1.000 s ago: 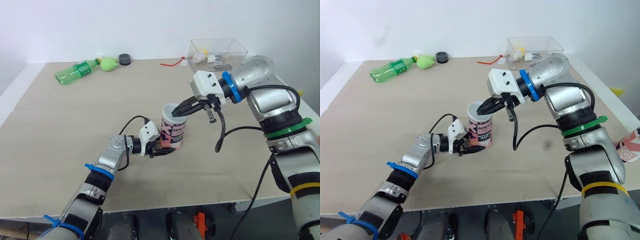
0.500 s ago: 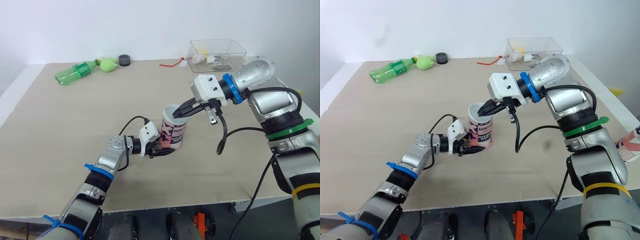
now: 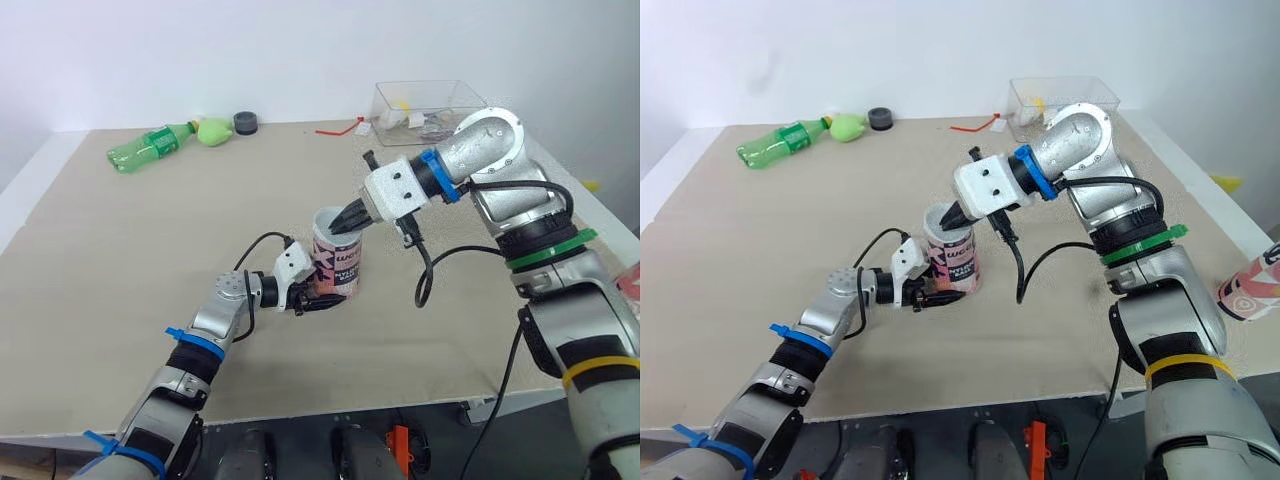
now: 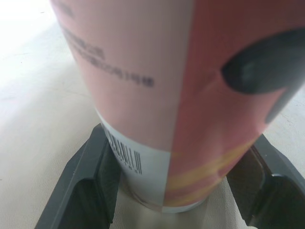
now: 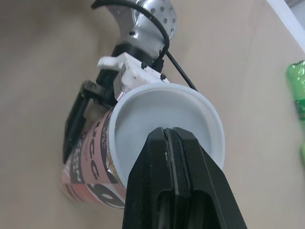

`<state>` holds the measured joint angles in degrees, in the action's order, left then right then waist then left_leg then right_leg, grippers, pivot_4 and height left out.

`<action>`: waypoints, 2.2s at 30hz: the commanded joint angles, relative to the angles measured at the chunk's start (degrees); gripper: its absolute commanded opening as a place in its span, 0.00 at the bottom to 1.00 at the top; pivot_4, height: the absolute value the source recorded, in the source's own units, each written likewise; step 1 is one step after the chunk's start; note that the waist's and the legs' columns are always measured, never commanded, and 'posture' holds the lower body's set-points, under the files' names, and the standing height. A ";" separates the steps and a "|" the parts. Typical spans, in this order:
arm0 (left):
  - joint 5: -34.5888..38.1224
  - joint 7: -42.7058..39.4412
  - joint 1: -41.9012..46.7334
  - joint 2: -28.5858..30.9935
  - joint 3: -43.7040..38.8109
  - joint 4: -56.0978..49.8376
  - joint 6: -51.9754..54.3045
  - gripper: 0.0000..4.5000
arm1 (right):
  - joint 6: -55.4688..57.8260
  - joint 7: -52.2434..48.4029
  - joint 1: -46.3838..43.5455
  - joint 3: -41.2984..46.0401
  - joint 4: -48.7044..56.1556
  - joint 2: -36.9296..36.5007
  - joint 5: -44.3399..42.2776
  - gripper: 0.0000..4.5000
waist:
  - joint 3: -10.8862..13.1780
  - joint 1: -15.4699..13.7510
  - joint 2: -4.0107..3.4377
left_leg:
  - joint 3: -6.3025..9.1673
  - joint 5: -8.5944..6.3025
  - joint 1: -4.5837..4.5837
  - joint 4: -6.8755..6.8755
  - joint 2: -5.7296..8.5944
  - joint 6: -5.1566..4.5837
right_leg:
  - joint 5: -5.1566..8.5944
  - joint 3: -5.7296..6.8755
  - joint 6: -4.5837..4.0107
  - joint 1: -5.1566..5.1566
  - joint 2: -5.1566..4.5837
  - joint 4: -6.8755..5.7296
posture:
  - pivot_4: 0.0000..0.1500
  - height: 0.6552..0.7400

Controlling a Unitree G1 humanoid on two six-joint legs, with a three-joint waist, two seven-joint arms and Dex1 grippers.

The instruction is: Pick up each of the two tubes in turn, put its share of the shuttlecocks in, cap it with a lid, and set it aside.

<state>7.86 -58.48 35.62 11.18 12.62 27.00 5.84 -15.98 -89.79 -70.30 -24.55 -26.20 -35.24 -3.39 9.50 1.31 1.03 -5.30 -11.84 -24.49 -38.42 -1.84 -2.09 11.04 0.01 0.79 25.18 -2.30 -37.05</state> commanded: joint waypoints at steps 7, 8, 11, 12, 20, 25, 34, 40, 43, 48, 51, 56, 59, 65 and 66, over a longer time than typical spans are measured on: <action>0.88 -0.96 0.48 -0.62 0.27 -2.00 -0.03 0.60 | 11.06 -2.71 -0.19 -2.46 1.15 1.12 -3.99 0.01 | -0.06 -0.01 0.09 | -0.02 0.00 0.08 0.01 -0.02 0.00 | -0.10 -0.02 -0.28 -0.06 -0.06 0.00 | 1.00 1.00; 0.86 -1.02 0.48 -0.65 0.30 -1.99 -0.03 0.60 | 12.88 -2.71 -0.36 -2.17 1.73 1.27 -4.75 0.01 | -0.06 -0.01 0.09 | -0.02 0.00 0.06 0.01 -0.02 0.00 | -0.11 -0.02 -0.33 -0.04 -0.08 0.00 | 1.00 1.00; 0.77 -1.23 0.72 -0.79 0.27 -1.63 -0.16 0.60 | 16.62 -2.71 -0.49 -2.14 3.42 1.25 -5.89 0.01 | -0.06 -0.05 0.09 | -0.02 0.00 -0.03 0.04 -0.01 0.01 | -0.09 0.00 -0.37 0.04 -0.11 0.00 | 1.00 1.00; 0.74 -1.26 0.87 -0.87 0.26 -1.41 -0.25 0.60 | 17.26 -2.71 -0.37 -2.10 3.74 1.32 -5.84 0.01 | -0.06 -0.06 0.09 | -0.02 -0.01 -0.06 0.04 0.00 0.01 | -0.09 0.01 -0.38 0.06 -0.12 0.00 | 1.00 1.00; 0.69 -1.27 0.71 -1.11 0.44 -1.34 -0.25 0.60 | 19.33 -2.71 -0.22 -1.64 4.83 1.49 -5.16 0.01 | -0.05 -0.10 0.10 | -0.01 -0.02 -0.14 0.04 0.08 0.02 | -0.06 0.03 -0.30 0.10 -0.16 0.01 | 1.00 1.00; 0.69 -1.28 0.54 -1.15 0.49 -1.40 -0.31 0.60 | 17.80 -2.07 -1.19 -1.21 2.96 3.02 -1.96 0.01 | -0.05 -0.09 0.10 | 0.01 -0.02 -0.14 0.04 0.07 0.02 | -0.05 0.04 -0.28 0.10 -0.12 0.01 | 1.00 1.00; 0.46 -1.44 0.37 -1.02 0.82 -2.17 -0.89 0.60 | 23.75 -2.71 -1.97 -4.51 2.62 1.84 0.87 0.01 | -0.05 -0.09 0.10 | 0.01 -0.01 -0.14 0.04 0.08 0.02 | -0.05 0.04 -0.27 0.10 -0.14 0.01 | 1.00 1.00; 0.41 -1.44 0.00 -0.97 0.89 -2.43 -0.82 0.60 | 23.07 -2.71 -2.70 -8.24 1.75 0.30 2.54 0.01 | -0.06 -0.09 0.10 | 0.02 -0.02 -0.13 0.04 0.08 0.02 | -0.03 0.05 -0.29 0.09 -0.16 0.01 | 1.00 1.00; 0.41 -1.41 -0.11 -0.94 0.82 -2.58 -0.70 0.60 | 21.05 -2.71 -2.94 -9.95 1.11 -0.21 3.50 0.01 | -0.07 -0.09 0.10 | 0.02 -0.02 -0.11 0.05 0.07 0.02 | 0.01 0.06 -0.23 0.09 -0.14 0.01 | 1.00 1.00; 0.60 -1.39 0.00 -0.87 0.58 -2.86 -0.54 0.60 | 19.57 -2.71 -2.41 -10.96 0.79 -0.22 3.94 0.01 | -0.11 -0.10 0.12 | 0.03 -0.02 -0.11 0.05 0.07 0.03 | 0.07 0.06 -0.14 0.08 -0.15 0.01 | 1.00 1.00; 0.88 -1.47 0.10 -0.89 0.46 -3.36 -0.29 0.60 | 18.19 -2.71 -2.17 -10.87 0.06 0.30 4.96 0.01 | -0.13 -0.09 0.13 | 0.03 -0.02 -0.10 0.05 0.07 0.03 | 0.07 0.07 -0.14 0.07 -0.15 0.01 | 1.00 1.00; 1.23 -1.85 0.34 -1.03 0.45 -3.82 -0.04 0.60 | 15.47 -2.71 -2.04 -10.95 -1.05 1.08 6.45 0.01 | -0.23 -0.09 0.19 | 0.03 -0.02 -0.06 0.06 0.05 0.03 | 0.09 0.07 -0.15 0.05 -0.14 0.01 | 1.00 1.00; 1.32 -1.95 0.64 -1.10 0.36 -3.69 0.01 0.60 | 13.66 -2.71 -2.01 -11.49 -1.40 1.18 7.15 0.01 | -0.25 -0.09 0.20 | 0.03 -0.03 -0.04 0.07 0.05 0.03 | 0.10 0.07 -0.17 0.04 -0.14 0.01 | 1.00 1.00; 1.65 -2.07 0.87 -1.28 0.21 -4.10 0.15 0.60 | 9.19 -2.71 -2.06 -13.67 -1.81 0.86 7.30 0.01 | -0.27 -0.09 0.20 | 0.03 -0.03 -0.03 0.09 0.04 0.04 | 0.11 0.07 -0.18 0.04 -0.14 0.01 | 1.00 1.00; 1.66 -2.06 0.87 -1.29 0.19 -4.12 0.12 0.60 | 8.42 -2.71 -2.14 -14.09 -1.91 0.81 7.24 0.01 | -0.27 -0.09 0.20 | 0.03 -0.03 -0.03 0.09 0.04 0.04 | 0.11 0.08 -0.18 0.04 -0.14 0.01 | 1.00 1.00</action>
<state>7.91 -59.10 35.61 10.56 12.67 26.77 6.79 -6.52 -90.07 -75.88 -31.39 -25.53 -34.62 -0.58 9.23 1.23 1.23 -5.26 -11.87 -24.52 -38.33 -1.80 -2.06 11.15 0.10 0.61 25.22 -2.45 -37.04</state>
